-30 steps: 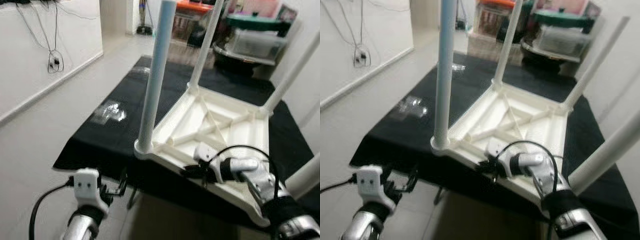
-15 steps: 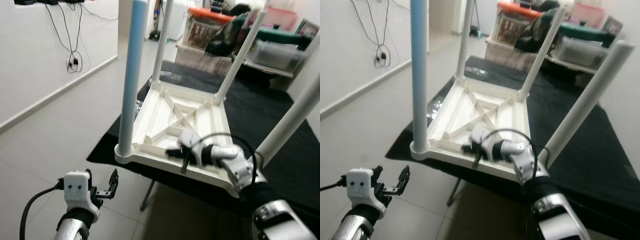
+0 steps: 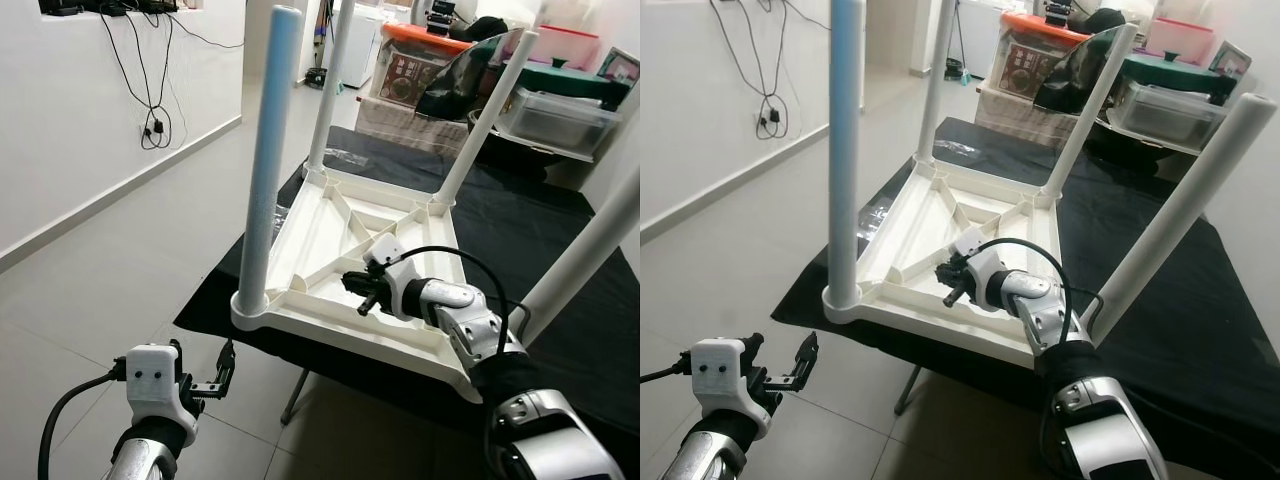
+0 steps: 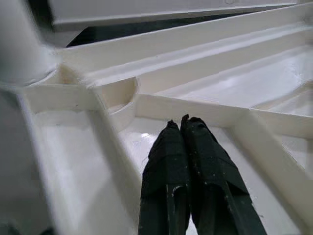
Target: Building children table
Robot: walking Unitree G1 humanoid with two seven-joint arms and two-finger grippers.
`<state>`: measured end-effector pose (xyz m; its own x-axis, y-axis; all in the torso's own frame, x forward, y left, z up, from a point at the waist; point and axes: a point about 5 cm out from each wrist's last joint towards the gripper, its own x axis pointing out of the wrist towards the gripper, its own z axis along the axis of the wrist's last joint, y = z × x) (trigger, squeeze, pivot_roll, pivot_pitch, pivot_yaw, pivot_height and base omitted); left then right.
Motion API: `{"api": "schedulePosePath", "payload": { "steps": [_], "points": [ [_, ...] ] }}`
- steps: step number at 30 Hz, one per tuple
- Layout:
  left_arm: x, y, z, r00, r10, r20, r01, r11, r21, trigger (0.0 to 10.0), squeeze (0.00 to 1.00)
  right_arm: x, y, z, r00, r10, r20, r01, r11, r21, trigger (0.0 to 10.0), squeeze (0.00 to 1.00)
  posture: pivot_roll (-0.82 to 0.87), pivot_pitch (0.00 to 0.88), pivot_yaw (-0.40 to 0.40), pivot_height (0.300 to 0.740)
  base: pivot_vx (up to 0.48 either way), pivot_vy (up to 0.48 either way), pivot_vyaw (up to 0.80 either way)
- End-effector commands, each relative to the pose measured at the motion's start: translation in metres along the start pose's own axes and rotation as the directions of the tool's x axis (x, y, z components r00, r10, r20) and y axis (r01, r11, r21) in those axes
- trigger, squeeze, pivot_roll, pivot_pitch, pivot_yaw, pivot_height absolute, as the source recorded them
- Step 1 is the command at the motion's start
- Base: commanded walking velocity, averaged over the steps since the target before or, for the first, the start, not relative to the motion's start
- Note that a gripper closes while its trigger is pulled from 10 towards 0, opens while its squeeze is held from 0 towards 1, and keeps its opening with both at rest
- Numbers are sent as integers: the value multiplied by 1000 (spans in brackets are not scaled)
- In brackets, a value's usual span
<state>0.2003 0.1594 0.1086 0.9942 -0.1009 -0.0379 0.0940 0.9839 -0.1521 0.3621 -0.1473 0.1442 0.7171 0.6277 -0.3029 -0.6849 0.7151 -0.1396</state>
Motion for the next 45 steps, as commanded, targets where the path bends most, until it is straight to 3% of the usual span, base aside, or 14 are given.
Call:
{"api": "schedulePosePath", "payload": {
  "steps": [1, 2, 5, 7, 9, 13, 14, 16, 17, 25, 28, 30, 35, 45],
  "points": [
    [1, -3, 0, 1000, -11, 1, 11, 1000, 0, 10000, 0, -5, -10, 3, 997, -74, 37, 72, 996, 53, 10000, 0, 116, 0, -169, 740, 0, 0, 0],
    [1, -3, 0, 1000, -12, 2, 12, 1000, 0, 10000, 0, -6, -16, 9, 988, -126, 85, 118, 988, 95, 10000, 1000, 114, 0, -167, 740, 0, 0, 0],
    [2, -4, 1, 1000, -16, 4, 16, 1000, 0, 10000, 0, -9, -22, 16, 974, -184, 130, 167, 977, 134, 10000, 1000, 114, 0, -167, 740, 0, 0, 0],
    [3, -6, 1, 1000, -21, 6, 21, 1000, -2, 10000, 0, -15, -31, 40, 924, -252, 289, 180, 950, 254, 10000, 1000, 114, 0, -167, 740, 0, 0, 0],
    [3, -6, 1, 1000, -21, 6, 21, 1000, -2, 10000, 0, -15, -31, 40, 924, -252, 289, 180, 950, 254, 10000, 1000, 114, 0, -167, 740, 0, 0, 0],
    [2, -6, 1, 1000, -25, 4, 25, 1000, -1, 10000, 0, -21, -24, 54, 908, -148, 392, 29, 955, 295, 10000, 1000, 110, 0, -164, 740, 0, 0, 0],
    [1, -6, 1, 1000, -29, 3, 29, 1000, 0, 10000, 0, -25, -15, 60, 899, -46, 436, -88, 956, 281, 10000, 1000, 110, 0, -164, 740, 0, 0, 0],
    [1, -6, 1, 1000, -29, 3, 29, 1000, 0, 10000, 0, -26, -14, 60, 897, -28, 441, -106, 955, 276, 10000, 1000, 110, 0, -164, 740, 0, 0, 0],
    [1, -6, 0, 999, -42, -3, 42, 999, 6, 10000, 0, -27, -12, 57, 905, -11, 426, -108, 962, 253, 10000, 0, 107, 0, -166, 740, 0, 0, 0],
    [4, 10, 4, 998, -64, -19, 65, 997, 50, 10000, 0, -31, -15, 63, 870, -135, 474, -45, 936, 350, 10000, 0, 105, 0, -155, 740, 0, 0, 0],
    [5, 14, 6, 998, -61, -22, 63, 996, 68, 10000, 0, -34, -18, 65, 827, -268, 495, 48, 909, 413, 10000, 0, 102, 0, -148, 740, 0, 0, 0],
    [6, 17, 7, 998, -63, -24, 65, 995, 79, 10000, 0, -42, -23, 66, 763, -436, 478, 180, 853, 490, 10000, 0, 94, 0, -138, 740, 0, 0, 0],
    [8, 18, 8, 997, -76, -20, 77, 993, 85, 10000, 0, -46, -21, 65, 727, -499, 472, 235, 827, 512, 10000, 0, 91, 0, -133, 740, 52, 0, 0],
    [12, 25, 15, 992, -122, -21, 124, 986, 112, 10000, 0, -34, 13, 55, 788, -413, 456, 141, 843, 519, 10000, 0, 90, 0, -127, 740, 27, 0, 0]
  ]
}}
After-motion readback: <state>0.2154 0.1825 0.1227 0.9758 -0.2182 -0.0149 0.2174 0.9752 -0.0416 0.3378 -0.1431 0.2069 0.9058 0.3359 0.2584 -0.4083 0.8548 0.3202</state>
